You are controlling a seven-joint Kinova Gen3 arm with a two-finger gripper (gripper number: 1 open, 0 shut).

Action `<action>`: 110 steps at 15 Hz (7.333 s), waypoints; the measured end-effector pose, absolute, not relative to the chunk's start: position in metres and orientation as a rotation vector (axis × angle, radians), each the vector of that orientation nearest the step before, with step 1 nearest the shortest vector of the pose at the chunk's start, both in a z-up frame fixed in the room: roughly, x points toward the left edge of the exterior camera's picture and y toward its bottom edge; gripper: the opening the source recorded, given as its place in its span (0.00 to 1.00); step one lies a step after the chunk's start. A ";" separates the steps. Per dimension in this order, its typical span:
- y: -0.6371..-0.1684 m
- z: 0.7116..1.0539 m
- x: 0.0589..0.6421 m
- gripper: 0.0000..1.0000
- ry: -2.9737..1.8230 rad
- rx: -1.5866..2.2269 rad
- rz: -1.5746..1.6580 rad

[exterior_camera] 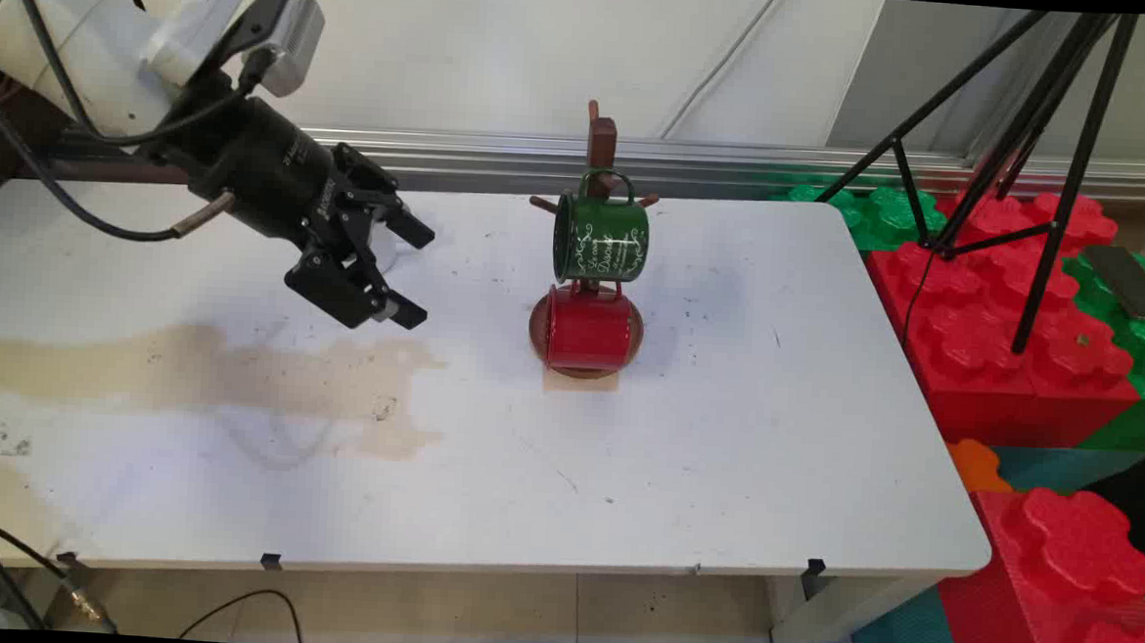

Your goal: Pick up the green mug from the rack, then place the picked object on the table

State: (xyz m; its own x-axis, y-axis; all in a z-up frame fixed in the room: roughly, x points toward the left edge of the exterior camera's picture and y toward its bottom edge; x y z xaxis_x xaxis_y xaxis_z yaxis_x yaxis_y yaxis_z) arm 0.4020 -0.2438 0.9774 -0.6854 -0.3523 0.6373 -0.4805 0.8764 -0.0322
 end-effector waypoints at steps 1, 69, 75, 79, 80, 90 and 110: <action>-0.243 0.977 0.400 1.00 -2.399 0.601 0.259; -0.260 0.912 0.313 0.00 -1.878 0.859 0.252; -0.235 0.919 0.318 0.00 -1.974 0.761 0.231; -0.223 0.927 0.327 0.00 -2.062 0.704 0.240; -0.221 0.929 0.331 0.00 -2.094 0.691 0.247; -0.217 0.937 0.365 0.00 -2.377 0.654 0.286; -0.215 0.874 0.375 0.00 -2.801 0.846 0.354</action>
